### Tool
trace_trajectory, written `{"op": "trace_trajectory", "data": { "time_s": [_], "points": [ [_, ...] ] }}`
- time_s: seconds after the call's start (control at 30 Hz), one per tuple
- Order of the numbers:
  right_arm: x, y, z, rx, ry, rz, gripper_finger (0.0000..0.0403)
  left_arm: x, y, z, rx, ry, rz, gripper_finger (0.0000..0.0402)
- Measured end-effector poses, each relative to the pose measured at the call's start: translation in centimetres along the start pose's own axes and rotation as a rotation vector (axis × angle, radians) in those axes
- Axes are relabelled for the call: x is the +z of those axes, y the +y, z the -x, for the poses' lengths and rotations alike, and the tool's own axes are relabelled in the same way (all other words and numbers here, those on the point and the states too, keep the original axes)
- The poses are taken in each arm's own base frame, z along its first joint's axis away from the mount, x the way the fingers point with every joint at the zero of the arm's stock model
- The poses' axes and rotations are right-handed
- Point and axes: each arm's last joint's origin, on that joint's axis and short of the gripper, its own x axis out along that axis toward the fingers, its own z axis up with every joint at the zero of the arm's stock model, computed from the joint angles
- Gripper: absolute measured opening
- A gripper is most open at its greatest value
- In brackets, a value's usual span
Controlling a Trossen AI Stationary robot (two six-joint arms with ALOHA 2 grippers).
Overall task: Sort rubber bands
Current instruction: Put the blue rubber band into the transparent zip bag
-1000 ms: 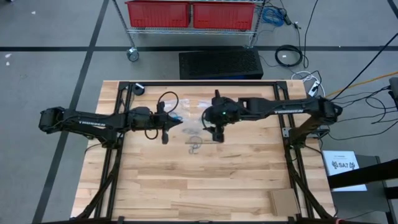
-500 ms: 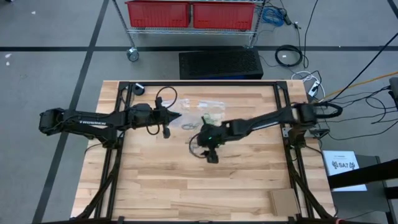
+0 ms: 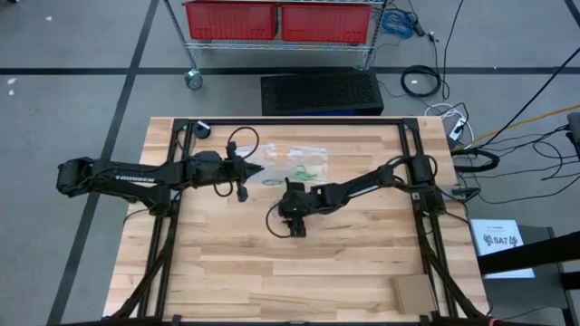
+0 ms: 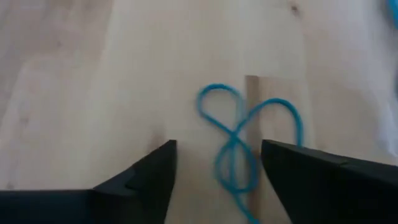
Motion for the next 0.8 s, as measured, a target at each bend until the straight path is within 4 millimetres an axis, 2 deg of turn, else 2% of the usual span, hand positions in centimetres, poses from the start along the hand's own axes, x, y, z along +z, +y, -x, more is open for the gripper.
{"op": "trace_trajectory", "data": {
  "time_s": [0.1,0.27,0.3,0.43,0.57,0.63,0.8],
  "points": [
    [0.0,-0.5,0.0,-0.009,0.003,-0.009,0.0162,0.0,0.0,0.0,0.000,-0.003,0.000,0.0000],
    [-0.2,-0.8,-0.1,0.031,0.011,-0.017,0.0033,0.0,0.0,0.0,0.000,-0.003,0.000,0.0000],
    [-0.2,-0.8,-0.1,0.043,0.011,-0.018,0.0017,0.0,0.0,0.0,0.000,-0.004,0.000,0.0000],
    [-0.2,-0.3,0.0,0.073,0.023,-0.008,0.0011,0.0,0.0,0.0,0.000,-0.003,0.000,0.0000],
    [0.0,0.5,1.1,0.107,0.068,0.007,0.0003,0.0,0.0,0.0,0.000,-0.001,0.000,0.0000],
    [0.9,0.8,2.2,0.116,0.048,0.015,0.0002,0.0,0.0,0.0,-0.001,0.000,0.000,0.0000],
    [4.0,1.5,6.2,0.103,-0.062,0.035,0.0001,0.0,0.0,0.0,-0.001,0.000,0.000,0.0000]
  ]
}}
